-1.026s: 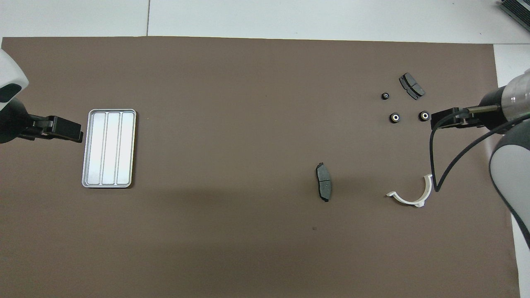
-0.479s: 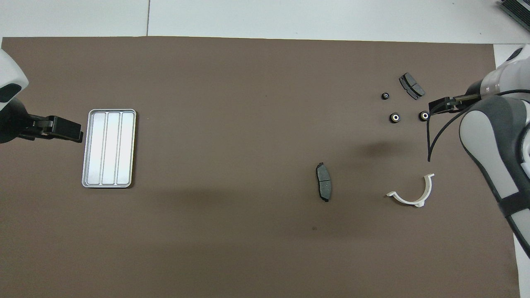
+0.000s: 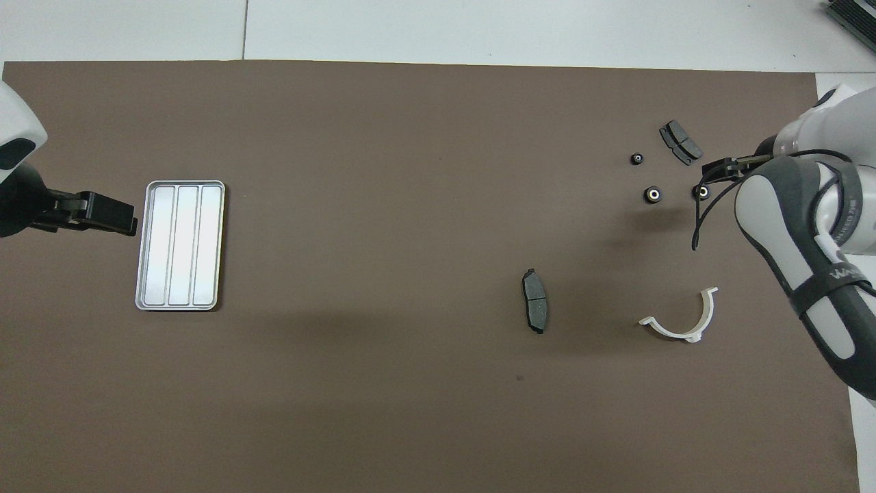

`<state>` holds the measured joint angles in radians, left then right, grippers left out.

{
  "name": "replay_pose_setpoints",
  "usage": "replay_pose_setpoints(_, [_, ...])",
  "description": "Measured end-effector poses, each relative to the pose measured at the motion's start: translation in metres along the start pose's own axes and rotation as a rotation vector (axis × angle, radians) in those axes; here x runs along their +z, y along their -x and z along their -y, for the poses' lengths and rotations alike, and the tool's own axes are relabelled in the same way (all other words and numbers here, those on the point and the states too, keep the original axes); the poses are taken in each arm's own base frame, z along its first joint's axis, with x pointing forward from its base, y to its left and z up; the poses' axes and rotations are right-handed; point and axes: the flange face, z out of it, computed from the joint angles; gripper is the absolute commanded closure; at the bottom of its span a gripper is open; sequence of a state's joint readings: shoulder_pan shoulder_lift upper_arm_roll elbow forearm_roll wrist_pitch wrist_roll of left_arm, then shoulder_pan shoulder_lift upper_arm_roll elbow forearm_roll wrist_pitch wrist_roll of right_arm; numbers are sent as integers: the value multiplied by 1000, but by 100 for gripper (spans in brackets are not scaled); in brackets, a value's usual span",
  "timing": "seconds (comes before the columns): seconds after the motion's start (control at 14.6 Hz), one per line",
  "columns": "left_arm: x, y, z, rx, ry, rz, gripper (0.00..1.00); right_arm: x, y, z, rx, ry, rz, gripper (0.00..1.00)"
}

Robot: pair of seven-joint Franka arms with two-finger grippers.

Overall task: Pick bearing gear from pile to tray
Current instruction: 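Lower the right gripper onto a black bearing in the pile and grasp it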

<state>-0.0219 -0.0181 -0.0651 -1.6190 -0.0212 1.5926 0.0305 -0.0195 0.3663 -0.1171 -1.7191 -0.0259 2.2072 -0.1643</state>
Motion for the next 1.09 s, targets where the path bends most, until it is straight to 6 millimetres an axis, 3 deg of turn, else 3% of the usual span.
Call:
replay_pose_setpoints(0.48, [0, 0, 0, 0, 0, 0, 0, 78, 5, -11, 22, 0, 72, 0])
replay_pose_setpoints(0.62, [0, 0, 0, 0, 0, 0, 0, 85, 9, -12, 27, -2, 86, 1])
replay_pose_setpoints(0.89, [0, 0, 0, 0, 0, 0, 0, 95, 16, -12, 46, -5, 108, 11])
replay_pose_setpoints(1.09, [0, 0, 0, 0, 0, 0, 0, 97, 17, -12, 63, -1, 85, 12])
